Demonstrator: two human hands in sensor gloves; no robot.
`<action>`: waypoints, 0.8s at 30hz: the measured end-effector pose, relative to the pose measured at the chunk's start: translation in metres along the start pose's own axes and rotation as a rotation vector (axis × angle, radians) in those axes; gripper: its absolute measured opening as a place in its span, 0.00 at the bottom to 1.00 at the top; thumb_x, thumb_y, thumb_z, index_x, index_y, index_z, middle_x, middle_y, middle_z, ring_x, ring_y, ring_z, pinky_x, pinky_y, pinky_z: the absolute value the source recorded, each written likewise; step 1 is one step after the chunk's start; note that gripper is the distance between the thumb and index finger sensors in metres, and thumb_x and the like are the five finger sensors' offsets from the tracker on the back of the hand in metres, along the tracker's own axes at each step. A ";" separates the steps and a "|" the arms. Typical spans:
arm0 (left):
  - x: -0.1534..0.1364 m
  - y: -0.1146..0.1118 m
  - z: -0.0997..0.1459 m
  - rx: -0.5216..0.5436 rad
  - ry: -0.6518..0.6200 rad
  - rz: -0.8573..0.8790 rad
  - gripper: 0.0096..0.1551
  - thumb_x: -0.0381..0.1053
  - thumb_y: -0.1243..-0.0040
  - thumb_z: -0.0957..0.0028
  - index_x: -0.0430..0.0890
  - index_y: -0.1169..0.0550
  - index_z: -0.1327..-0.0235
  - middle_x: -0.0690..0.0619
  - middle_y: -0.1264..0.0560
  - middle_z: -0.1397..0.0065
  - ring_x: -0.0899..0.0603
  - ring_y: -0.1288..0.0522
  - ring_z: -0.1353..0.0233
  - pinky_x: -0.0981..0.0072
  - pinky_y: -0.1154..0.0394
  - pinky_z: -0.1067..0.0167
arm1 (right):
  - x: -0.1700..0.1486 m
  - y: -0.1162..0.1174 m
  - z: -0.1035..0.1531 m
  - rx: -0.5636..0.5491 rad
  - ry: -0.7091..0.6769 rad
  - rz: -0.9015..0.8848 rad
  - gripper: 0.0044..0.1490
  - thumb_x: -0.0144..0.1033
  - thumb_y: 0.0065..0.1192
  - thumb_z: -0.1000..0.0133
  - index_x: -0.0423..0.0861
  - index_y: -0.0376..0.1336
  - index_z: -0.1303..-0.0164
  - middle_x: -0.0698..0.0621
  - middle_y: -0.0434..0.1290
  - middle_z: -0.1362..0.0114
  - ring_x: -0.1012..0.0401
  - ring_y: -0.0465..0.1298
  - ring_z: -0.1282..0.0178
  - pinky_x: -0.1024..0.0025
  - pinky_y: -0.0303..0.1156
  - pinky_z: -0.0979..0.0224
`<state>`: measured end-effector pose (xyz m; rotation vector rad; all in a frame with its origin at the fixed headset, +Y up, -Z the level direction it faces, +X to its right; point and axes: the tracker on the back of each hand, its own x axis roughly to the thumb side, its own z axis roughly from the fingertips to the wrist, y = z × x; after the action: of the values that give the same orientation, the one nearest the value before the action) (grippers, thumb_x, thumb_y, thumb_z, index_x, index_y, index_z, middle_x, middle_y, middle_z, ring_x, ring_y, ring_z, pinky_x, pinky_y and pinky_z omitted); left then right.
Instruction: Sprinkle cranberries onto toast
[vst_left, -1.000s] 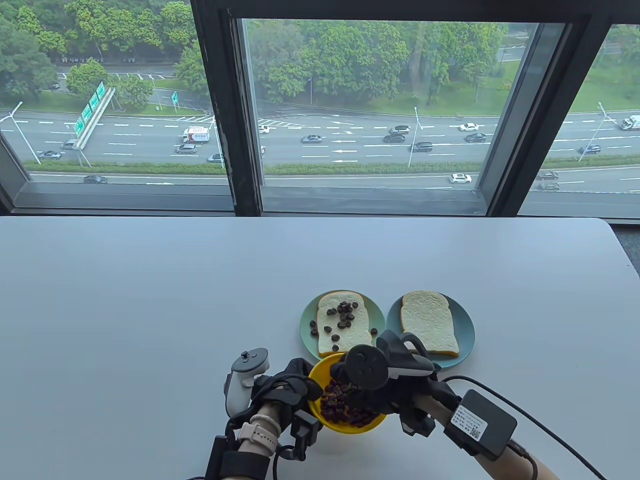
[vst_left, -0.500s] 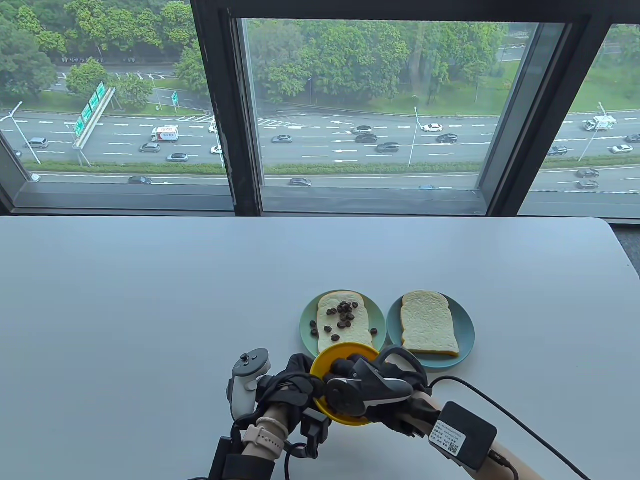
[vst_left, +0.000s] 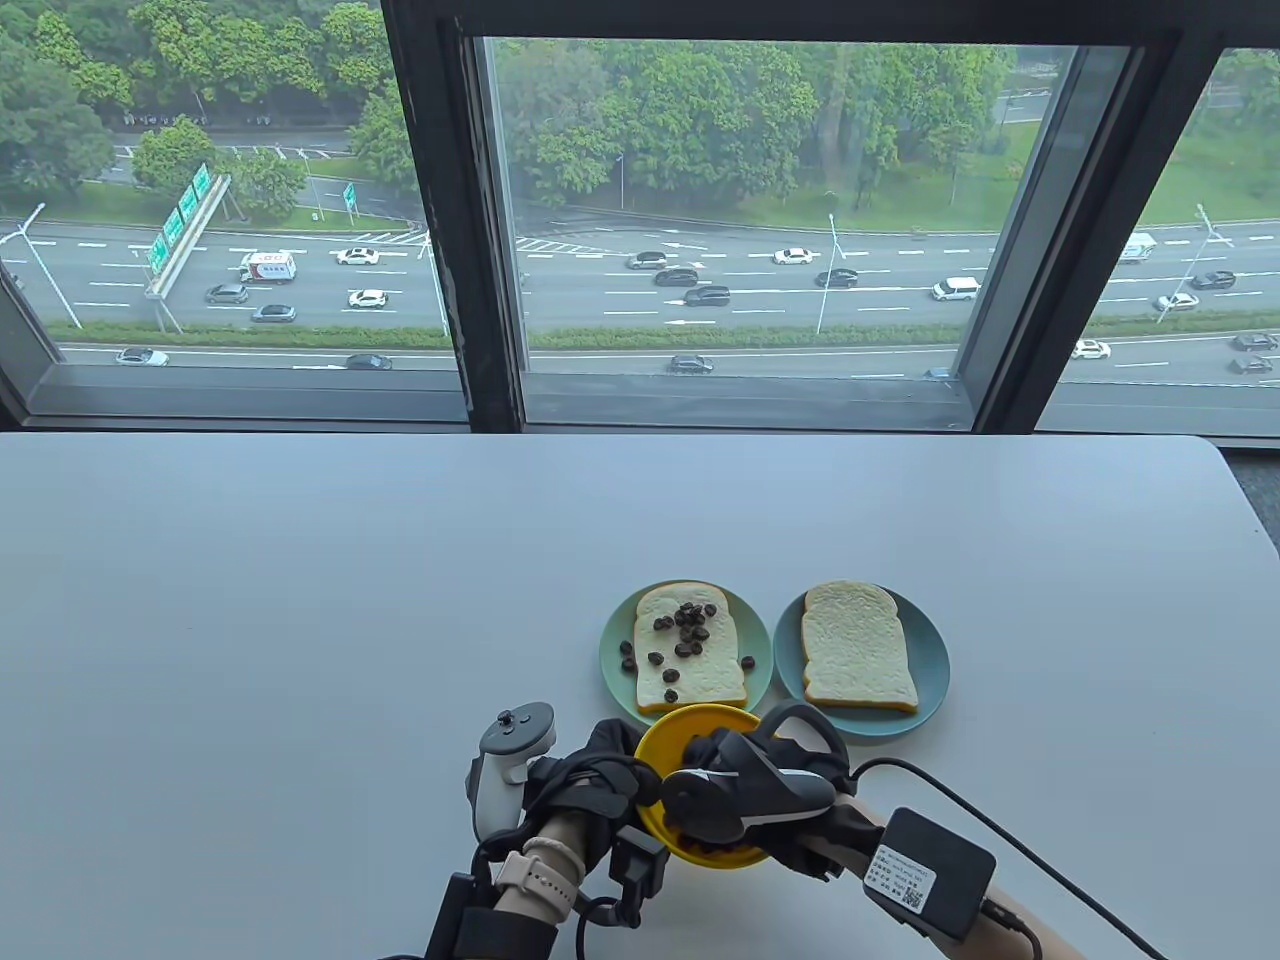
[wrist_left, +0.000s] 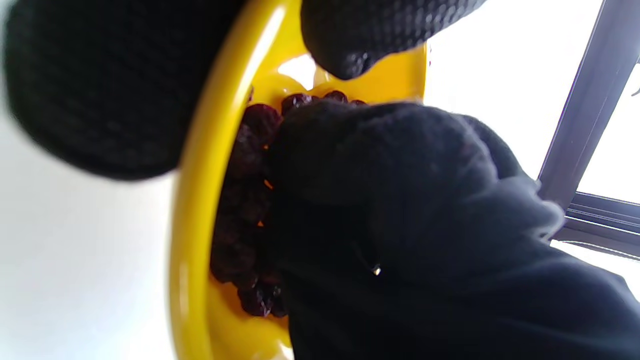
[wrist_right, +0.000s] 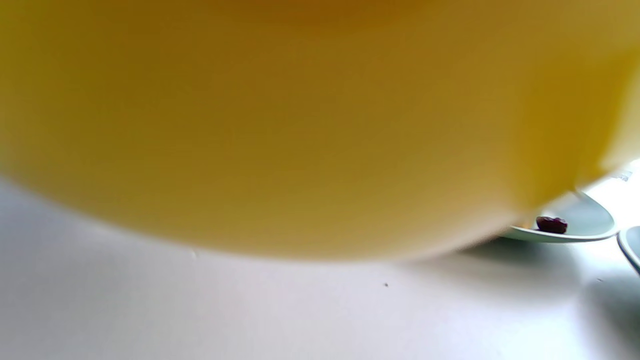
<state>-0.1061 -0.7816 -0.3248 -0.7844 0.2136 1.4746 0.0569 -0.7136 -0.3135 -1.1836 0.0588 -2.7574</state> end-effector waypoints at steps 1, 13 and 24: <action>0.000 0.000 0.001 -0.001 0.002 0.000 0.29 0.37 0.39 0.55 0.50 0.37 0.43 0.37 0.34 0.47 0.33 0.29 0.60 0.55 0.13 0.77 | 0.000 -0.001 0.002 -0.009 -0.007 -0.005 0.19 0.38 0.71 0.64 0.62 0.69 0.63 0.58 0.73 0.44 0.59 0.79 0.52 0.84 0.87 0.60; 0.000 0.007 0.002 0.009 0.021 -0.019 0.29 0.37 0.39 0.55 0.49 0.37 0.42 0.37 0.34 0.47 0.33 0.30 0.60 0.55 0.13 0.77 | -0.046 -0.046 -0.013 -0.075 0.180 -0.217 0.19 0.39 0.71 0.64 0.62 0.70 0.63 0.57 0.73 0.45 0.59 0.80 0.54 0.85 0.86 0.62; -0.002 0.004 0.000 -0.017 0.036 -0.048 0.29 0.37 0.39 0.55 0.49 0.37 0.42 0.37 0.34 0.47 0.33 0.30 0.60 0.55 0.13 0.77 | -0.096 -0.014 -0.100 0.001 0.467 -0.395 0.19 0.40 0.71 0.63 0.62 0.69 0.62 0.57 0.73 0.44 0.59 0.80 0.54 0.85 0.86 0.62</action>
<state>-0.1101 -0.7837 -0.3255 -0.8251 0.2084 1.4196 0.0484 -0.6883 -0.4498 -0.5718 -0.1431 -3.3221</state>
